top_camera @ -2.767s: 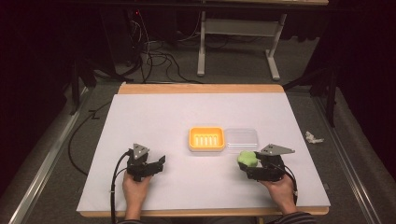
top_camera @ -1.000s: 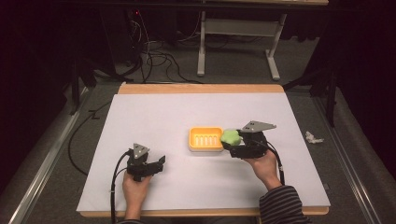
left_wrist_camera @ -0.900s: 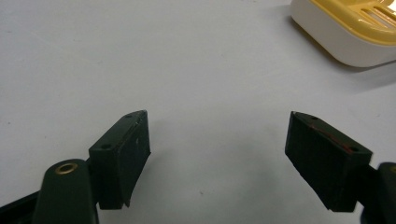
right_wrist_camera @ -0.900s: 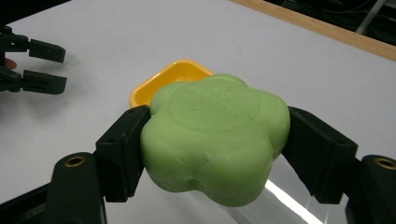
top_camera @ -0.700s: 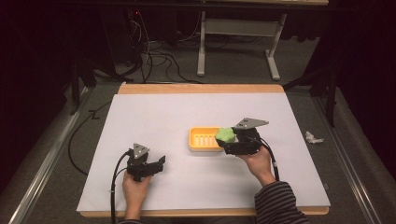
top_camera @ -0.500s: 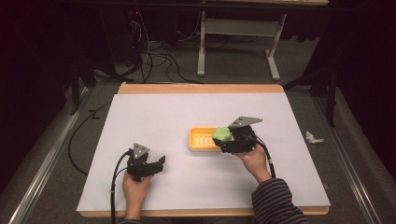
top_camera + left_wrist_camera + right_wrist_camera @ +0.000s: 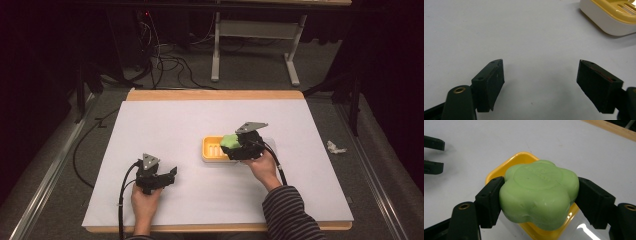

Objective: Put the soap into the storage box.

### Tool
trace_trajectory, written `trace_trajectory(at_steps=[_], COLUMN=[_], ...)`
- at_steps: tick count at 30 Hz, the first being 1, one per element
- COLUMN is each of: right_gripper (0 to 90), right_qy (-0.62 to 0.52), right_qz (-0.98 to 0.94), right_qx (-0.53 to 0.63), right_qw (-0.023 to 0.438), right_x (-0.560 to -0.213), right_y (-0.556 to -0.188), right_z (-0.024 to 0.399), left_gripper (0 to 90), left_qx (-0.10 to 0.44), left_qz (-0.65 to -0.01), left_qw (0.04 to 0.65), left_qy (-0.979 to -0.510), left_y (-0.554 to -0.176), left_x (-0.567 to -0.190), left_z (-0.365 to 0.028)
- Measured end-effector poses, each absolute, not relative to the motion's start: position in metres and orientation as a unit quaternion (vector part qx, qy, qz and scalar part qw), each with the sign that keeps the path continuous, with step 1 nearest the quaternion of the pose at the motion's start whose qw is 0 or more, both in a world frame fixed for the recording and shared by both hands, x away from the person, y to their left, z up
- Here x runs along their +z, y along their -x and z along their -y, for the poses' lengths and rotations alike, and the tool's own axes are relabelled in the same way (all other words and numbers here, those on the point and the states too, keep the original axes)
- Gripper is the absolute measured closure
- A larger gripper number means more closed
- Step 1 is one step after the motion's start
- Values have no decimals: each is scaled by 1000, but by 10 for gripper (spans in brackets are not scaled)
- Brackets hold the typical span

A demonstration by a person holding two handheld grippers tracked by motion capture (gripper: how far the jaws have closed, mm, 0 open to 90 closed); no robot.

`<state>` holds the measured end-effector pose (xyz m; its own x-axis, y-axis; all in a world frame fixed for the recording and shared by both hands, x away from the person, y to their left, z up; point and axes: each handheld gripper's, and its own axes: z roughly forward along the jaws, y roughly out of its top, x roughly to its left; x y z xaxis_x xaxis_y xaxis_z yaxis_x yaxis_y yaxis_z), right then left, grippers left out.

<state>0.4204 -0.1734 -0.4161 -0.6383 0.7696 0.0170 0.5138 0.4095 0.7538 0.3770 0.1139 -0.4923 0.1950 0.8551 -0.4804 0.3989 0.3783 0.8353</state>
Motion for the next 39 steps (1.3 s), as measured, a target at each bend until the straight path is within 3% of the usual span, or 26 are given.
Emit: trace_trajectory(at_steps=[19,39], right_gripper=[271,260], right_qy=[-421,-417], right_qz=[-828,-838], right_qx=[342,315], right_qw=[142,158], right_x=[-444,-453], right_y=[-445,-449], right_z=[150,146], left_gripper=[227,227], left_qx=[200,198], left_qz=[-603,-602], left_qw=[571,572], left_qy=[-520,-521], left_y=[-377,-377], left_x=[-493,-492], left_z=[-114,-115])
